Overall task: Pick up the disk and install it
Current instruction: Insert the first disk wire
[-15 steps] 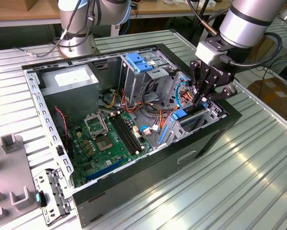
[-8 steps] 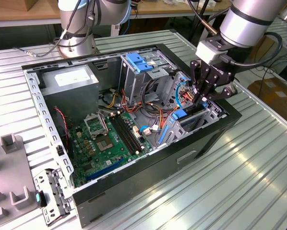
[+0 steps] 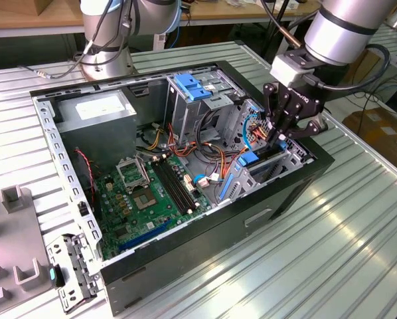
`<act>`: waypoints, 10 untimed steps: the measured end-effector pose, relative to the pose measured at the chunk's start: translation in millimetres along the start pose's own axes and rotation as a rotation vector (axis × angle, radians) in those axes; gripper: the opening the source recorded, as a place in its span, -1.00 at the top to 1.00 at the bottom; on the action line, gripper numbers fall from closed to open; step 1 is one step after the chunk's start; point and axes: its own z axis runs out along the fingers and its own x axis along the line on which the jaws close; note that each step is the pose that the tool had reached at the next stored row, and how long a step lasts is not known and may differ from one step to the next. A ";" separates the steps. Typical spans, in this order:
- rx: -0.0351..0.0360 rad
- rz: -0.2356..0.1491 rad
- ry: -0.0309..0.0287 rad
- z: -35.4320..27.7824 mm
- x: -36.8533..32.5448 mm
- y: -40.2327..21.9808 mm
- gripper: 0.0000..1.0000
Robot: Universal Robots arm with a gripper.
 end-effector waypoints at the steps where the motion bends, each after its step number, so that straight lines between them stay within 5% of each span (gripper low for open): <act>1: -0.0014 0.000 0.0000 0.1 -0.1 -0.4 0.67; 10: -0.0048 0.000 0.0000 4.1 -0.8 -1.6 0.67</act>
